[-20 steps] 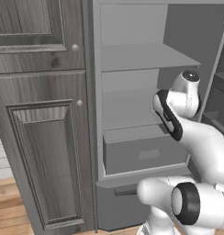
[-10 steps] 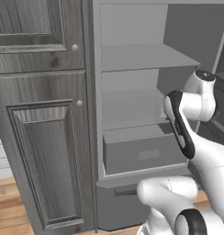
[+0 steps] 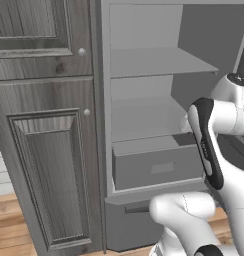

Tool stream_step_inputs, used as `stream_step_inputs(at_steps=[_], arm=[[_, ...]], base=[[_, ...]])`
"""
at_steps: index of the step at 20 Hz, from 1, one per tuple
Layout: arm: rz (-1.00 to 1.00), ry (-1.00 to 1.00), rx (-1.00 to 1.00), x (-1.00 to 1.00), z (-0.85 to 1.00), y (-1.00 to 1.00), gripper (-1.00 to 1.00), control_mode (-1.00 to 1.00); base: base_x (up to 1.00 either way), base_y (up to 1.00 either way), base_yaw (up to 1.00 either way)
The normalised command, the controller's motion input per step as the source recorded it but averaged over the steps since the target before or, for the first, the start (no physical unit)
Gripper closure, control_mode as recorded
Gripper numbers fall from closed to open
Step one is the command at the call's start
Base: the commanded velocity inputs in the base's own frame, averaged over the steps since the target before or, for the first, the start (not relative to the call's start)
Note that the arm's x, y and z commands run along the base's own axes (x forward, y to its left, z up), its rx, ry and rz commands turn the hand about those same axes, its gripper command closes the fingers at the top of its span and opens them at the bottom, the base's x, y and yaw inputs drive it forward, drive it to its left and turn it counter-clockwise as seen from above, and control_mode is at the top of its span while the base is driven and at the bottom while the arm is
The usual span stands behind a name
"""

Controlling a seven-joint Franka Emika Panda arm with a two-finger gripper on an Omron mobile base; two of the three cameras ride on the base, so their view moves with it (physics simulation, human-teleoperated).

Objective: Pick the banana and peach from the fridge and place them inside the tupperware on the counter.

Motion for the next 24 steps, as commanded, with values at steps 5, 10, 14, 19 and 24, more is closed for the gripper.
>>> stream_step_inputs(at_steps=[5, 10, 14, 19, 24], arm=[[0.03, 0.08, -0.02, -0.23, 0.12, 0.15, 1.00, 1.00], [0.00, 0.00, 0.00, 0.00, 0.00, 0.00, 1.00, 1.00], [0.00, 0.00, 0.00, 0.00, 0.00, 0.00, 1.00, 1.00], [0.00, 0.00, 0.00, 0.00, 0.00, 0.00, 1.00, 1.00], [0.00, 0.00, 0.00, 0.00, 0.00, 0.00, 1.00, 1.00]], base=[[-0.22, 0.11, 0.01], [-0.75, 0.17, 0.00], [-1.00, 0.00, 0.00], [-1.00, 0.00, 0.00], [-1.00, 0.00, 0.00]])
